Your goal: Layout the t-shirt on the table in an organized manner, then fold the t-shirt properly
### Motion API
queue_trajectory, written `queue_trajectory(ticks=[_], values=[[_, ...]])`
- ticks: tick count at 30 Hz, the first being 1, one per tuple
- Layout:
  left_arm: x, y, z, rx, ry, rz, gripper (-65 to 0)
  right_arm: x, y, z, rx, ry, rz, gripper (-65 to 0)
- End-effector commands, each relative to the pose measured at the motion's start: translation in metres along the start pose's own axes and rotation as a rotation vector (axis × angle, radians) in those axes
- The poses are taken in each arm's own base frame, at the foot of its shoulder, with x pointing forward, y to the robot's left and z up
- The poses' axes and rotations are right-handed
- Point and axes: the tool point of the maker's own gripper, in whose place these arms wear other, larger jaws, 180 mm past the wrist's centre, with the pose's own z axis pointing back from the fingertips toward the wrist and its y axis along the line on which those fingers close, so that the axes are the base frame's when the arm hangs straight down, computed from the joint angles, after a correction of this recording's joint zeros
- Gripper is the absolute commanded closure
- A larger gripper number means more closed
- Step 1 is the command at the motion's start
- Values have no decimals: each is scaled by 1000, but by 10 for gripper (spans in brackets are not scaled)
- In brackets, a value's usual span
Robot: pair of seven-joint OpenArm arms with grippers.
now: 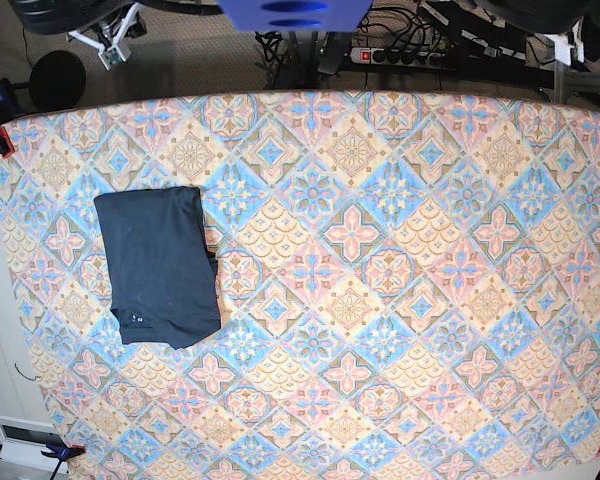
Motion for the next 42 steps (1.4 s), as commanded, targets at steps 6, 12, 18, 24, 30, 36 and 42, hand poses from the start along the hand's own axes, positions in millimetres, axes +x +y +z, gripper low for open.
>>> queue_trajectory(ticks=[6, 12, 18, 24, 30, 36, 42], values=[[-66, 47, -36, 85, 150, 75, 0, -76, -2, -30, 40, 148, -213, -2], [-131, 43, -101, 81, 188, -81, 0, -107, -8, -73, 58, 242, -329, -2], [-179, 28, -153, 47, 242, -194, 0, -120, -7, -115, 72, 251, -400, -2], [-179, -3, -190, -24, 212, -308, 0, -105, 6, -149, 110, 152, -541, -2], [-185, -42, -203, -114, 220, -381, 0, -89, 10, -164, 127, 106, -595, -2], [-162, -73, -222, -161, 175, -394, 0, -86, -6, -177, -33, 121, -624, -6], [-131, -87, -236, -173, 115, -394, 0, -42, 21, -203, 1, 65, -655, -7]])
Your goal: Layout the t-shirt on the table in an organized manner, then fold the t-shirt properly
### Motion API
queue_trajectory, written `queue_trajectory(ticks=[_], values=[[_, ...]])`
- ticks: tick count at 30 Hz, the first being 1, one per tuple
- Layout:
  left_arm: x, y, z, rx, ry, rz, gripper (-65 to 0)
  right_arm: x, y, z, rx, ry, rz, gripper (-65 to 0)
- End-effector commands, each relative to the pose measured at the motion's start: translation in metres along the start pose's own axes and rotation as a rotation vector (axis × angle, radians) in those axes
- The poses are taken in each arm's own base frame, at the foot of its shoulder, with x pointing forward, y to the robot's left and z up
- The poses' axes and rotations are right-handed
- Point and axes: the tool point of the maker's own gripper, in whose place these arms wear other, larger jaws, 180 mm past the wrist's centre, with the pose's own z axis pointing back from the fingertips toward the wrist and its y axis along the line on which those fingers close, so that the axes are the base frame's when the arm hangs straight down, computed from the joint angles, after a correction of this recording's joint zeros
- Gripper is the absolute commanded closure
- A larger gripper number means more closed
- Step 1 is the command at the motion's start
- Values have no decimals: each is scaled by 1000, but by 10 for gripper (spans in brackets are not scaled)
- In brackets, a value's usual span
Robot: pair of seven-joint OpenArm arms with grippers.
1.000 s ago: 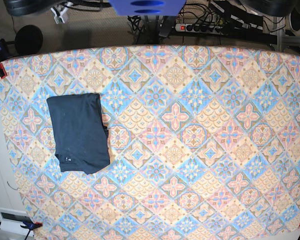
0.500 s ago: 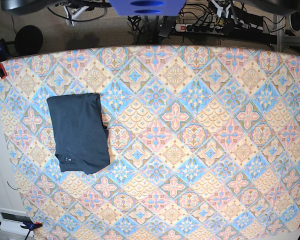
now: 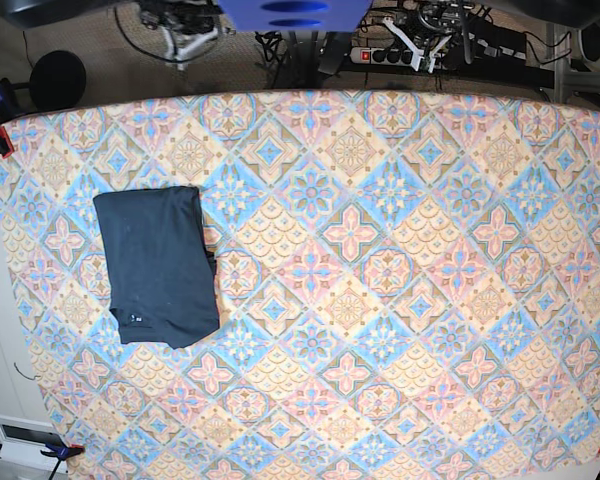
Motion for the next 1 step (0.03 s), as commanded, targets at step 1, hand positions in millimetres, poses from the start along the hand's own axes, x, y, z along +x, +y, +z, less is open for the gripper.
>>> queue_trajectory(ticks=[1], values=[[-9, 2, 4, -2, 16, -4, 0, 10, -28, 10, -60, -25, 6, -7]])
